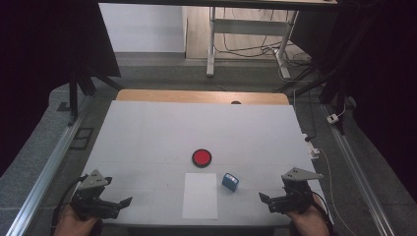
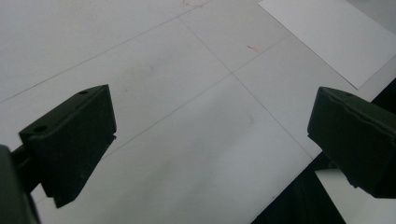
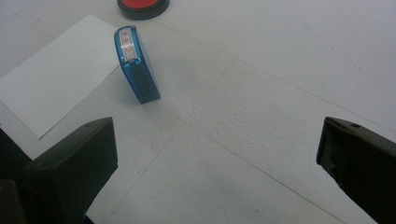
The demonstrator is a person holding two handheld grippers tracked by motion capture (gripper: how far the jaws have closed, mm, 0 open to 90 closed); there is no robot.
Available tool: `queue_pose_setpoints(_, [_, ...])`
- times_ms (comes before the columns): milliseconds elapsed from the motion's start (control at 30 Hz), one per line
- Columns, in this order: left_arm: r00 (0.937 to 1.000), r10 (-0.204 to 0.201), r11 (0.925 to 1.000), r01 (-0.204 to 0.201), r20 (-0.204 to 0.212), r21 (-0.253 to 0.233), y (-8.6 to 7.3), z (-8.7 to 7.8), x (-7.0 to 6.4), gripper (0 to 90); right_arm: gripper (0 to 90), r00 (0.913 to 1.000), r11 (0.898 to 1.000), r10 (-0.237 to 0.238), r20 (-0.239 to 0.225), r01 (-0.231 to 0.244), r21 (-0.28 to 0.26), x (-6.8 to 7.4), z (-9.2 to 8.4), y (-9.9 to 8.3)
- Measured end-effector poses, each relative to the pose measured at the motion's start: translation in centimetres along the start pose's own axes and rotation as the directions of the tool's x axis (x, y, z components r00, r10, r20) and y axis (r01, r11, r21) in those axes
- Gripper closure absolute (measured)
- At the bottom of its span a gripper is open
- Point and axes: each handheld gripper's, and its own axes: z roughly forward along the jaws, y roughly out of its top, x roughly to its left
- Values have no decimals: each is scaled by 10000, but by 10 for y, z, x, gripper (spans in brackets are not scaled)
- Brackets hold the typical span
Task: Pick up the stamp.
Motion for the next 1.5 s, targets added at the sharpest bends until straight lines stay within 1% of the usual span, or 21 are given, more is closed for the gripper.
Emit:
queue_pose_setpoints(167, [9999,114,9999,-115,36,69,0,0,-1,17,0,10000,9999,-95,-23,95,-31,1,0,0])
queue_pose_setpoints(267, [10000,82,9999,-82,11,81,0,1,-1,16,0,9999,9999,-145,-19,145,-7,1,-1,0])
queue_pose_setpoints(433, [10000,27,9999,-28,32,106,0,1,0,14,0,9996,9990,-274,-119,270,-349,3,-4,0])
queue_pose_setpoints(467, [10000,25,9999,-25,14,100,0,1,0,13,0,9992,9986,-335,-206,326,-405,3,-4,1])
queue_pose_setpoints(533, [10000,24,9999,-24,3,129,1,1,0,11,0,9988,9979,-456,-196,447,-477,5,-3,1])
queue_pose_setpoints(700, [10000,12,9999,-12,-6,164,1,2,0,11,0,9965,9960,-797,-232,787,-416,8,-2,2])
queue_pose_setpoints(833, [10000,-49,9999,49,20,144,1,1,0,10,0,9935,9936,-1078,-361,1064,-378,9,0,4])
queue_pose_setpoints(900, [10000,-64,9999,64,34,130,1,1,1,10,0,9923,9929,-1133,-503,1112,-422,10,1,4])
queue_pose_setpoints(967, [10000,-56,9999,55,34,124,1,1,1,10,0,9903,9927,-1160,-760,1131,-407,11,3,5])
queue_pose_setpoints(1033, [10000,-36,9999,36,21,139,1,1,0,10,0,9883,9914,-1274,-833,1246,-390,13,5,6])
queue_pose_setpoints(1300, [10000,-13,9999,13,7,156,1,1,0,10,0,9887,9917,-1262,-804,1236,-369,18,8,12])
queue_pose_setpoints(1433, [10000,1,9999,-1,7,157,1,1,0,10,0,9885,9923,-1222,-889,1200,-296,21,10,14])
queue_pose_setpoints(1500, [10000,1,9999,-1,10,160,1,1,0,10,0,9874,9925,-1216,-1009,1197,-251,22,12,17])
